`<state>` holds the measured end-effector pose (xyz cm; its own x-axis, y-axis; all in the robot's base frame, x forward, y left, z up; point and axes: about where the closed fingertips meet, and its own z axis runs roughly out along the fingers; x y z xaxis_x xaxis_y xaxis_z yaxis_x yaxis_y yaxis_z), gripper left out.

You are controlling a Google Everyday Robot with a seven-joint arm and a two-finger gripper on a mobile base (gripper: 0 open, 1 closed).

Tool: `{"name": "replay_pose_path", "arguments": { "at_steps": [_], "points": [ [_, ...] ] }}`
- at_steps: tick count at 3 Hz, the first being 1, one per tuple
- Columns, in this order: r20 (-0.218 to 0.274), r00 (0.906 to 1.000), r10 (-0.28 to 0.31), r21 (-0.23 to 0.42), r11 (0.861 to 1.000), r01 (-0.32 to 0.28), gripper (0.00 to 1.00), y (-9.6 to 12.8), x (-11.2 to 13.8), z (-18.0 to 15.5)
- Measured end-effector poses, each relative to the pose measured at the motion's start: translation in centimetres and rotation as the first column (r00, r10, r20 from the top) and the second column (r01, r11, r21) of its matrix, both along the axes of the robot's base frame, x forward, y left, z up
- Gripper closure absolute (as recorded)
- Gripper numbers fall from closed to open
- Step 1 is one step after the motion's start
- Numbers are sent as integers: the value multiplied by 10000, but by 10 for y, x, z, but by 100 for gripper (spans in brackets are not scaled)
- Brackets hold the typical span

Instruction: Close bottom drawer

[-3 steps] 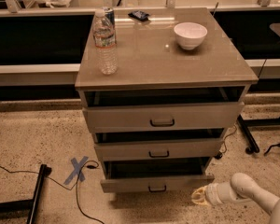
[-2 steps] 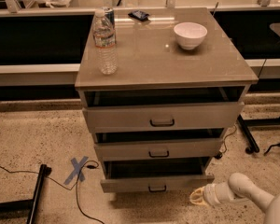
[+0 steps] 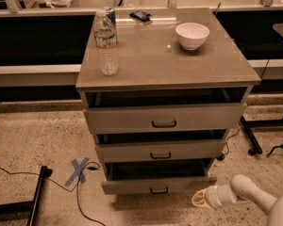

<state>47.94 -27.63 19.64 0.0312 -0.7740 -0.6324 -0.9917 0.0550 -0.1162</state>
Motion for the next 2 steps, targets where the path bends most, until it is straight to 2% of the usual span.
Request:
{"name": "replay_pose_path", "arguments": {
  "at_steps": [1, 2],
  "points": [
    [745, 9957, -548, 836, 9953, 485, 100, 11, 26, -5],
    [1075, 9891, -1009, 1278, 9880, 869, 100, 15, 58, -15]
  ]
}}
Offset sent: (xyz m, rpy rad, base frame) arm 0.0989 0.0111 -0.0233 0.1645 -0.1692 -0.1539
